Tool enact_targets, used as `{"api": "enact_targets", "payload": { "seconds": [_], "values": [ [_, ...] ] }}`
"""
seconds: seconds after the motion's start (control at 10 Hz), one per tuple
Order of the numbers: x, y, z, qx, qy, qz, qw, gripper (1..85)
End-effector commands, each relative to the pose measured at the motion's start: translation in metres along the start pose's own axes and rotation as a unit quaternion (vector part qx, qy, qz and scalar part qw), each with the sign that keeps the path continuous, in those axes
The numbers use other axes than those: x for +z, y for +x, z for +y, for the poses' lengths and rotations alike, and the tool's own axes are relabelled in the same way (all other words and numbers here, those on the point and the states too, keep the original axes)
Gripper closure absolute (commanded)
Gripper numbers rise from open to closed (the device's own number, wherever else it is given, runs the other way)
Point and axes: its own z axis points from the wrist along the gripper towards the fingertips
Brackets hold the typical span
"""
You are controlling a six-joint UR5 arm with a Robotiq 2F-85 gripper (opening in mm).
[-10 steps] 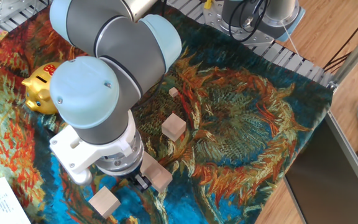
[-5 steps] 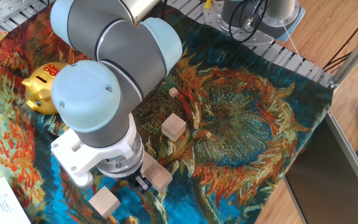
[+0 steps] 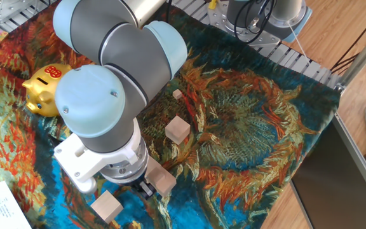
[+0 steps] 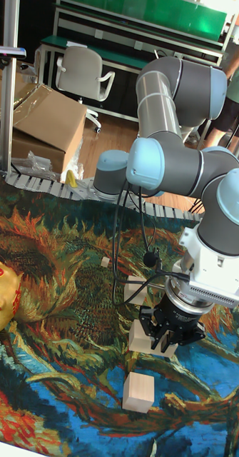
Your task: Drop coins into a piggy bank
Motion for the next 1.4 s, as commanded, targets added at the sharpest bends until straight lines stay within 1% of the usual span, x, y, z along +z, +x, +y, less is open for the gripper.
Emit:
{"api": "enact_targets", "payload": {
  "seconds": [0.0, 0.2, 0.3, 0.4, 0.8, 1.3],
  "values": [
    [-0.0008, -0.0017, 0.0003, 0.004, -0.002, -0.003, 1.0, 61.7],
    [-0.0009, -0.0018, -0.0001, 0.007, -0.001, -0.003, 1.0, 61.7],
    [-0.0006, -0.0004, 0.0008, 0.011, -0.003, 0.0, 0.9999, 61.7],
    [0.0, 0.0015, 0.0044, 0.015, -0.009, 0.003, 0.9998, 62.0],
    [0.0036, 0.0003, 0.0024, 0.015, -0.004, 0.002, 0.9999, 62.0],
    [0.0047, 0.0, 0.0015, 0.016, -0.004, 0.002, 0.9999, 62.7]
  ]
}}
